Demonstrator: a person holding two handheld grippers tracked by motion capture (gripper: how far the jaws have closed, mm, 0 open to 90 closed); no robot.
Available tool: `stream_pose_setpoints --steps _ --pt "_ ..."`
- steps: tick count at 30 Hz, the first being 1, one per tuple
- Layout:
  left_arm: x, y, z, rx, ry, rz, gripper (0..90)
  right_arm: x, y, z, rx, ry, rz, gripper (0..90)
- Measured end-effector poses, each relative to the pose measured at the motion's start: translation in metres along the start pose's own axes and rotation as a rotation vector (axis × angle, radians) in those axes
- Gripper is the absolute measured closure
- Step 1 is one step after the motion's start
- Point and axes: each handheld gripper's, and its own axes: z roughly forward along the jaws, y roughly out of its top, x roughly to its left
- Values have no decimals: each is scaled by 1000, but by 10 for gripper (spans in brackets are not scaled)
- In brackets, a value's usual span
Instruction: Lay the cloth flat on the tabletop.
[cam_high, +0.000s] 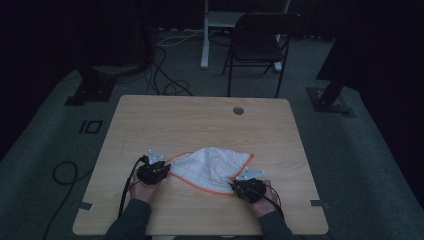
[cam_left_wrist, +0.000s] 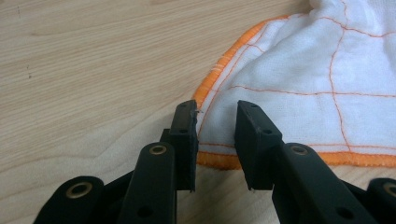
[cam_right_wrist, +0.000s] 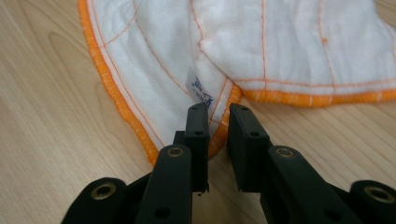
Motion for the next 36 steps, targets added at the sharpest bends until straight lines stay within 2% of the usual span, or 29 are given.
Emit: stream_pose_setpoints --steps 5,9,16,21,25,28,36 --pt "-2 -1 -3 10 2 -1 694 -2 0 -1 6 0 9 783" --pt "-3 -1 -4 15 -11 -3 669 -1 1 -1 6 -9 2 774" --pt "-10 12 -9 -18 -28 31 657 -2 6 -4 -30 -26 9 758" --pt "-10 24 -6 -36 -20 28 663 -2 10 -4 -37 -28 9 777" --pt "-10 38 6 -34 -4 28 701 2 12 3 -23 -21 -7 831" --pt "-11 49 19 -17 -5 34 719 4 12 6 -18 -24 -13 835" --pt "-20 65 40 11 -19 49 668 5 11 9 -14 -22 -10 833"
